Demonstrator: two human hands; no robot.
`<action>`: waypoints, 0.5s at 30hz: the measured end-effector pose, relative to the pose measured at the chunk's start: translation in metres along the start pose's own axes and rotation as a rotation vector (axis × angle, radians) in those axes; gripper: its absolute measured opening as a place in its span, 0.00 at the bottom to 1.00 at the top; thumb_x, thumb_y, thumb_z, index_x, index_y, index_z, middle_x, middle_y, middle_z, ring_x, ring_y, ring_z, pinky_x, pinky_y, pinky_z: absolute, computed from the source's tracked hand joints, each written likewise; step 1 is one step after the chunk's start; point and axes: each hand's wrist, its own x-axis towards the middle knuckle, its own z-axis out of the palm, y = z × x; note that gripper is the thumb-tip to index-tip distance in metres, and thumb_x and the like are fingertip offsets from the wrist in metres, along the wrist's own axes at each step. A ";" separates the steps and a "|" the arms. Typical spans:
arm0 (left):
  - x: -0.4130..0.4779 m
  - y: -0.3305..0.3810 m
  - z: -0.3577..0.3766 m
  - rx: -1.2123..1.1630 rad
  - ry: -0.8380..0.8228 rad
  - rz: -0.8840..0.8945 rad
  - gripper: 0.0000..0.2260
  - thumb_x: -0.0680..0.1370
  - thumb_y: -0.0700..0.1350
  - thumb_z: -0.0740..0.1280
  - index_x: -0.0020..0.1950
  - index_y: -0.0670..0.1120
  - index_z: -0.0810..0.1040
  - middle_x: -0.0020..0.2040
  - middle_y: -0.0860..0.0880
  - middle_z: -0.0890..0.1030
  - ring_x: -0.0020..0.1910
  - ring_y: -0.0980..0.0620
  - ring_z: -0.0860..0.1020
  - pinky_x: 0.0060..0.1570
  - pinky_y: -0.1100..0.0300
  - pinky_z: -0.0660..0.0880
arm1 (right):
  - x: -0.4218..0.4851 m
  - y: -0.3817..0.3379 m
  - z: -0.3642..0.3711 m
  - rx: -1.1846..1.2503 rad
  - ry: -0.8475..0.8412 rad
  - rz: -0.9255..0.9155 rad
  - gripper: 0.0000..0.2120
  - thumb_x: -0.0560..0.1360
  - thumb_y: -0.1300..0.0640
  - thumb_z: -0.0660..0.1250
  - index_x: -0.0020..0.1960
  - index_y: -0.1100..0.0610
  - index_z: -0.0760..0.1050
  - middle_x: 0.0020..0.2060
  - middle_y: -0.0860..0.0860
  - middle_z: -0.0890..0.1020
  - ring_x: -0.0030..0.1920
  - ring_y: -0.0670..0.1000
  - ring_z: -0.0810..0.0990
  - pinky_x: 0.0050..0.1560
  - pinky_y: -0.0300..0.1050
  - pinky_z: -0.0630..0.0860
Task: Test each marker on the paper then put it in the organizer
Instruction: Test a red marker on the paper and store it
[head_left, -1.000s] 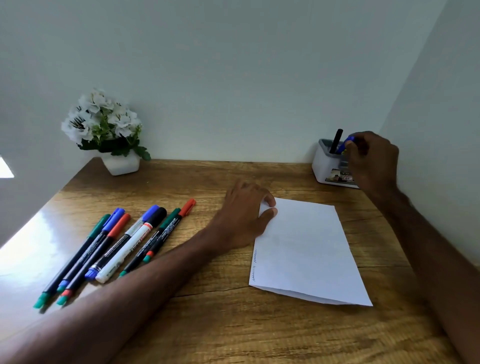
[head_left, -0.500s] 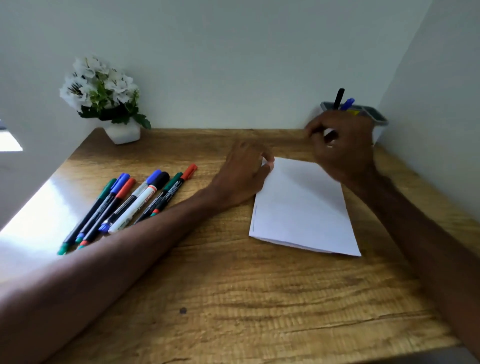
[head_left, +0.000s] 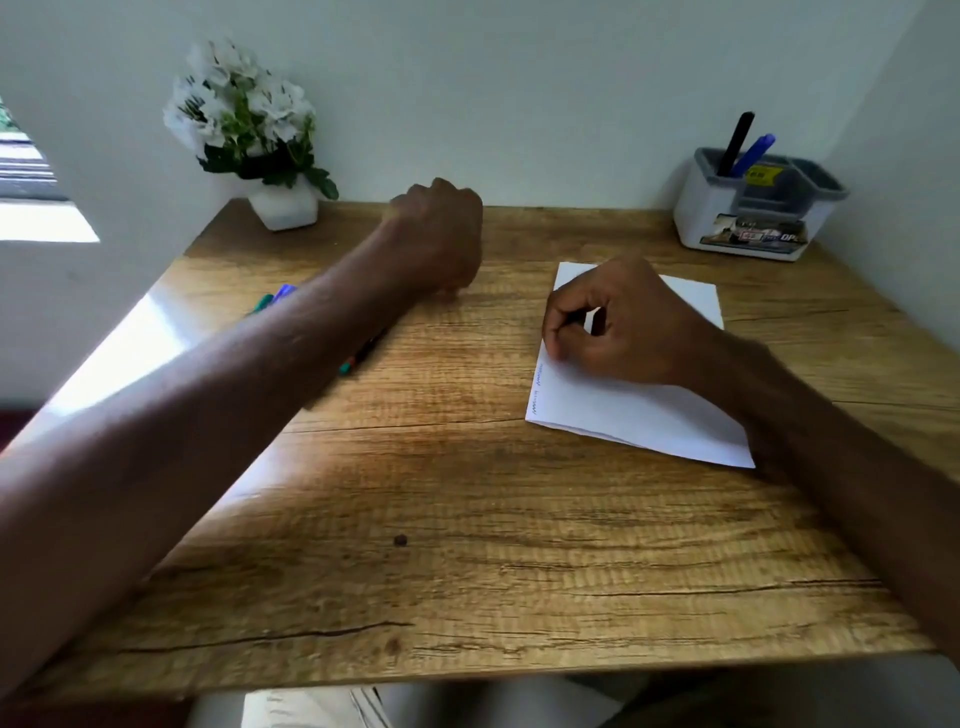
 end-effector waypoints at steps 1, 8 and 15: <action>-0.001 -0.001 0.002 -0.008 -0.015 -0.005 0.15 0.76 0.34 0.68 0.63 0.36 0.74 0.59 0.37 0.76 0.59 0.38 0.78 0.44 0.52 0.70 | 0.001 -0.001 0.000 0.005 -0.003 -0.001 0.11 0.70 0.73 0.69 0.37 0.59 0.85 0.32 0.49 0.85 0.37 0.47 0.83 0.37 0.23 0.69; -0.004 -0.002 0.001 -0.054 -0.035 0.008 0.17 0.76 0.32 0.68 0.64 0.36 0.73 0.63 0.37 0.76 0.62 0.38 0.77 0.44 0.53 0.70 | 0.003 -0.002 0.003 0.000 -0.030 0.017 0.12 0.71 0.72 0.69 0.37 0.58 0.84 0.33 0.48 0.85 0.36 0.48 0.82 0.37 0.24 0.69; -0.001 -0.009 0.003 -0.022 -0.003 -0.032 0.15 0.78 0.34 0.68 0.65 0.37 0.74 0.63 0.37 0.77 0.61 0.38 0.78 0.48 0.51 0.72 | 0.003 -0.004 0.002 -0.004 -0.040 0.022 0.12 0.71 0.71 0.69 0.37 0.57 0.84 0.34 0.48 0.85 0.37 0.48 0.82 0.36 0.25 0.69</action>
